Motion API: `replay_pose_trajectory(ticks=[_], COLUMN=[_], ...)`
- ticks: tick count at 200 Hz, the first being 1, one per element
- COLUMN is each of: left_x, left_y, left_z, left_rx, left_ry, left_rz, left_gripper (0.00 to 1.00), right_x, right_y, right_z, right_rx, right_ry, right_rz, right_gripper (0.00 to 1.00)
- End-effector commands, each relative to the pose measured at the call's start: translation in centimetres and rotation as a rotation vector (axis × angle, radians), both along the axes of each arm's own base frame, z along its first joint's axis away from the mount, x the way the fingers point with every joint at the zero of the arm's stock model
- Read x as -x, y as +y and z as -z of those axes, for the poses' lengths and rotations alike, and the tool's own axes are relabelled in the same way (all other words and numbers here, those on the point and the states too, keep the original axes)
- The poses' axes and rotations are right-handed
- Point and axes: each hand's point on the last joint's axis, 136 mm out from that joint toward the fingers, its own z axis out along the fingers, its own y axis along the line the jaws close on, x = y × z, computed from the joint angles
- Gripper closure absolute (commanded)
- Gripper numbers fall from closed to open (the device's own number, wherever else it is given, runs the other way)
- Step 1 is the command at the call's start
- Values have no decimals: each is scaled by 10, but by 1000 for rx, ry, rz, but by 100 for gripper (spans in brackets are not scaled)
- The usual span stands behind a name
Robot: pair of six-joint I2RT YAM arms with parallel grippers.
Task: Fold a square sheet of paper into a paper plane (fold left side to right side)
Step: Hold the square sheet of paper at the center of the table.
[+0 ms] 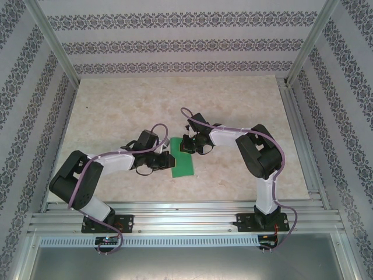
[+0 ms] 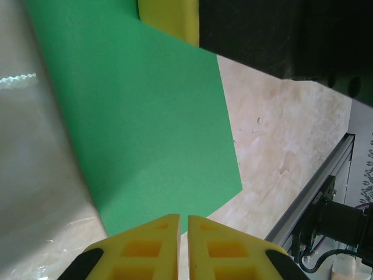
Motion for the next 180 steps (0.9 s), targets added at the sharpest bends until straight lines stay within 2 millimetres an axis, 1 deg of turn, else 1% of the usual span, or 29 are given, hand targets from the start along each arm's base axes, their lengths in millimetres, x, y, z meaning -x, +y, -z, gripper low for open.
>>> replay_pose_trajectory(ticks=[1, 27, 48, 67, 84, 93, 111, 130, 143, 161, 171, 180], left_x=[4, 12, 17, 21, 24, 24, 25, 25, 24, 24, 23, 24], left_y=[-10, -5, 2, 12, 17, 19, 20, 20, 20, 20, 20, 20], left_z=[8, 31, 47, 57, 61, 61, 61, 60, 60, 59, 58, 58], left_rx=[37, -6, -56, -126, -153, -161, -163, -168, -171, -178, -182, -186], left_ry=[2, 35, 57, 66, 70, 72, 75, 72, 70, 69, 67, 64], left_rz=[5, -3, -11, -21, -26, -29, -33, -30, -30, -25, -25, -23], left_gripper=[88, 89, 90, 91, 91, 92, 92, 92, 92, 92, 93, 93], right_x=[13, 12, 8, 1, -6, -10, -11, -1, 8, 17, 24, 29], right_y=[-21, -20, -15, -11, -9, -11, -18, -24, -34, -53, -63, -69], right_z=[37, 35, 27, 9, -16, -32, -57, -74, -79, -90, -91, -95], right_rx=[142, 137, 112, 72, 22, -6, -41, -74, -36, 41, 95, 132], right_ry=[49, 46, 29, -7, -45, -74, -118, -158, -206, -322, -382, -449], right_rz=[8, 8, 8, 13, 23, 34, 51, 42, 23, -32, -79, -120], right_gripper=[100, 100, 100, 98, 92, 89, 83, 80, 75, 68, 67, 66])
